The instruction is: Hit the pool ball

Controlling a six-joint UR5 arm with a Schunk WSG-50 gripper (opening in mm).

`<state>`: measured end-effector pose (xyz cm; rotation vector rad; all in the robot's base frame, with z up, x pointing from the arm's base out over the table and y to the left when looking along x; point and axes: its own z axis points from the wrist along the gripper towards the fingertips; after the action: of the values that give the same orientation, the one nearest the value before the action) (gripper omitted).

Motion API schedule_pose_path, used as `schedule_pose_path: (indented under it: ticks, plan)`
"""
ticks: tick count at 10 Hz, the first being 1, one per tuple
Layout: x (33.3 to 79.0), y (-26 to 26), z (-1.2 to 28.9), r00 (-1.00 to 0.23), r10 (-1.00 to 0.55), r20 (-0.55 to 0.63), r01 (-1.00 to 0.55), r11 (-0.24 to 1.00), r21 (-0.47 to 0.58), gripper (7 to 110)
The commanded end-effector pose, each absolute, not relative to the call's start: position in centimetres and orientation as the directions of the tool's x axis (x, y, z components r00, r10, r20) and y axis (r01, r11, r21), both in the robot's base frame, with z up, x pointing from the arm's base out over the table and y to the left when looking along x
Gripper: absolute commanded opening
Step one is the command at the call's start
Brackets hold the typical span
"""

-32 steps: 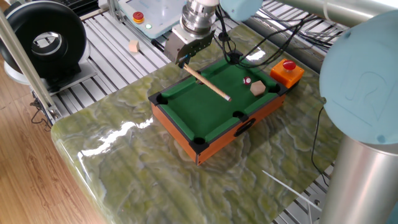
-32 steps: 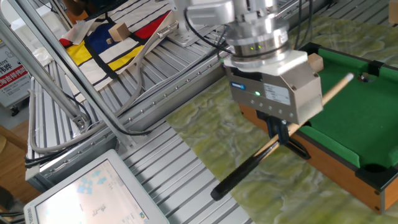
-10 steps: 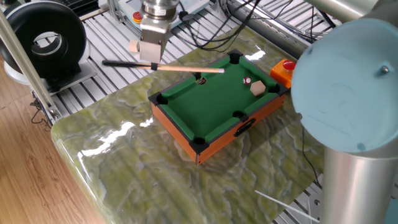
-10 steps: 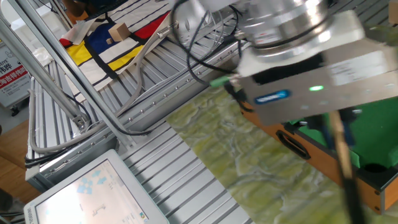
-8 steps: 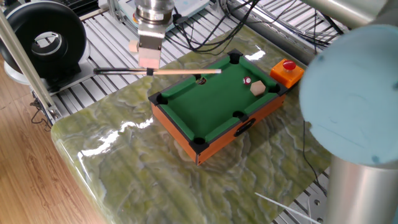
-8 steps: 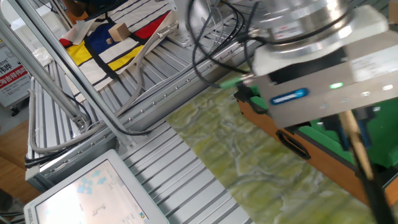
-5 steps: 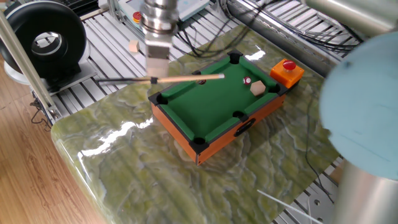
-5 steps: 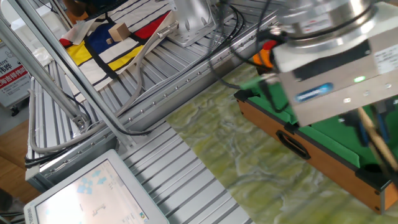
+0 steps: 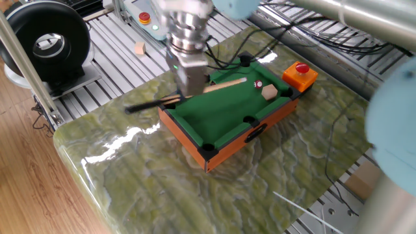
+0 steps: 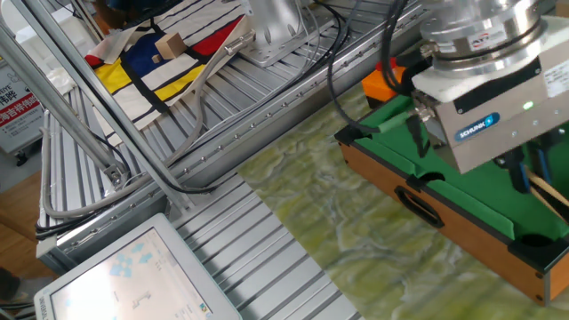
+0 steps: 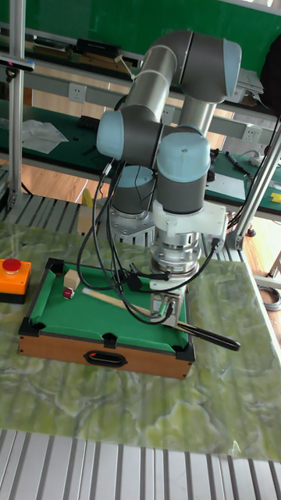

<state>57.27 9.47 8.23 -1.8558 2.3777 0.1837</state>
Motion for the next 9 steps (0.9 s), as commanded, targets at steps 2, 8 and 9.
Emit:
schedule_pose_path:
  ticks: [2, 8, 9]
  plan:
    - [58.7, 8.7, 7.4, 0.024, -0.995, -0.097, -0.992, -0.011, -0.128, 7]
    - [58.3, 13.4, 7.7, 0.079, -0.967, -0.24, -0.987, -0.042, -0.158, 7]
    - [58.1, 13.9, 7.7, 0.083, -0.963, -0.256, -0.987, -0.043, -0.157, 7]
